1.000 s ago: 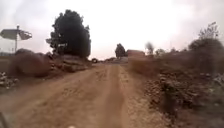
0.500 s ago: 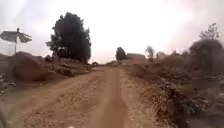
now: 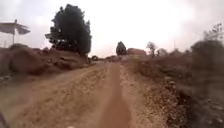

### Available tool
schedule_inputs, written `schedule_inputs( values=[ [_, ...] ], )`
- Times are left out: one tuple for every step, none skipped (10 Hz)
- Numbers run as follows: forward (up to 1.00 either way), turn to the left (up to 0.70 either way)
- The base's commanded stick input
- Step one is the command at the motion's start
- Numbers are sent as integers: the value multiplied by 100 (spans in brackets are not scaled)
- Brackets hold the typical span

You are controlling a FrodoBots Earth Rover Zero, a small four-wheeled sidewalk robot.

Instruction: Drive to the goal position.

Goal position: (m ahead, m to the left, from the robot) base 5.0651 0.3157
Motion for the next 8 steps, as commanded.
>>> schedule_inputs(
  values=[
    [50, 0],
    [50, 0],
    [50, 0],
    [50, 0],
    [50, 0],
    [50, 0],
    [50, 0],
    [50, 0]
  ],
)
